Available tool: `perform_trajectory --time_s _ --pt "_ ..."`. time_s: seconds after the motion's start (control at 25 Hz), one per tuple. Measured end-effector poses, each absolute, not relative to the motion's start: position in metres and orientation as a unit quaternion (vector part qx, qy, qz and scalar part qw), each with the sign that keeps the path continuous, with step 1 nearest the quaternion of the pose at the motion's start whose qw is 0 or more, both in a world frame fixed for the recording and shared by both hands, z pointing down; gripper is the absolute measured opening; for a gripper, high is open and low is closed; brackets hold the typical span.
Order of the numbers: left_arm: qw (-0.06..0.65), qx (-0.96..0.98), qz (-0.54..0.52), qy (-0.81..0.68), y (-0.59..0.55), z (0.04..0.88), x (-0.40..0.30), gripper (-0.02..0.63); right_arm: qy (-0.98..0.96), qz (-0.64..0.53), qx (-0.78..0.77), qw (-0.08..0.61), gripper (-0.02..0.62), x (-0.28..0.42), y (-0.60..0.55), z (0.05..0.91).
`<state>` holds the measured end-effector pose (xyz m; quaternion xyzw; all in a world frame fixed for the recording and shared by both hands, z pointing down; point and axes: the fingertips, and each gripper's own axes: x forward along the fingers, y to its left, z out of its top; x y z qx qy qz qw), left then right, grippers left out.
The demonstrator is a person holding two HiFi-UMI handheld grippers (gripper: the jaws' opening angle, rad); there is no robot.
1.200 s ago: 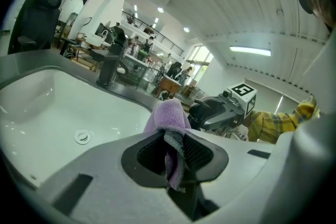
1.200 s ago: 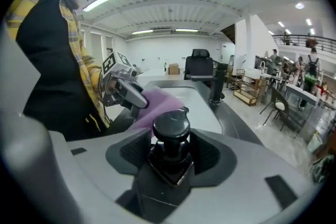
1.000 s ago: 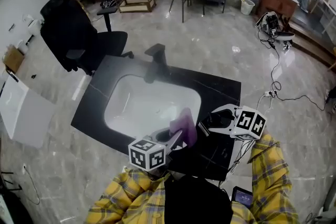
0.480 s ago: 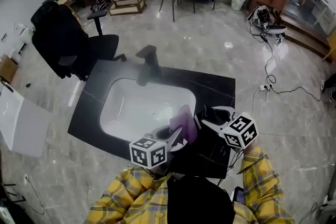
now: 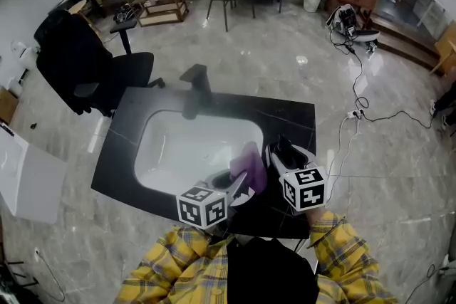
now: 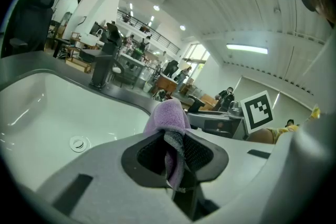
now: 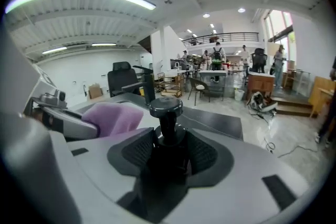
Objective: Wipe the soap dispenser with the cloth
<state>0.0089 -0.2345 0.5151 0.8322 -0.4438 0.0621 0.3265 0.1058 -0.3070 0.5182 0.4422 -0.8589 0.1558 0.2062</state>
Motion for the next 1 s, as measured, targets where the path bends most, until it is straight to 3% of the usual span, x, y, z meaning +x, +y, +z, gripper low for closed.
perform_trajectory --time_s 0.32,0.52,1.0 --pt "0.323 0.834 0.057 -0.443 -0.234 0.513 0.005 0.064 -0.790 0.219 0.554 0.146 0.187 0.100 -0.300 0.522" --pt "0.316 0.840 0.048 -0.440 -0.233 0.508 0.010 0.064 -0.825 0.215 0.505 0.134 0.225 0.090 -0.292 0.516" --pt "0.282 0.864 0.052 -0.413 -0.236 0.498 0.051 0.064 -0.831 0.208 0.506 0.102 0.230 0.148 -0.282 0.500"
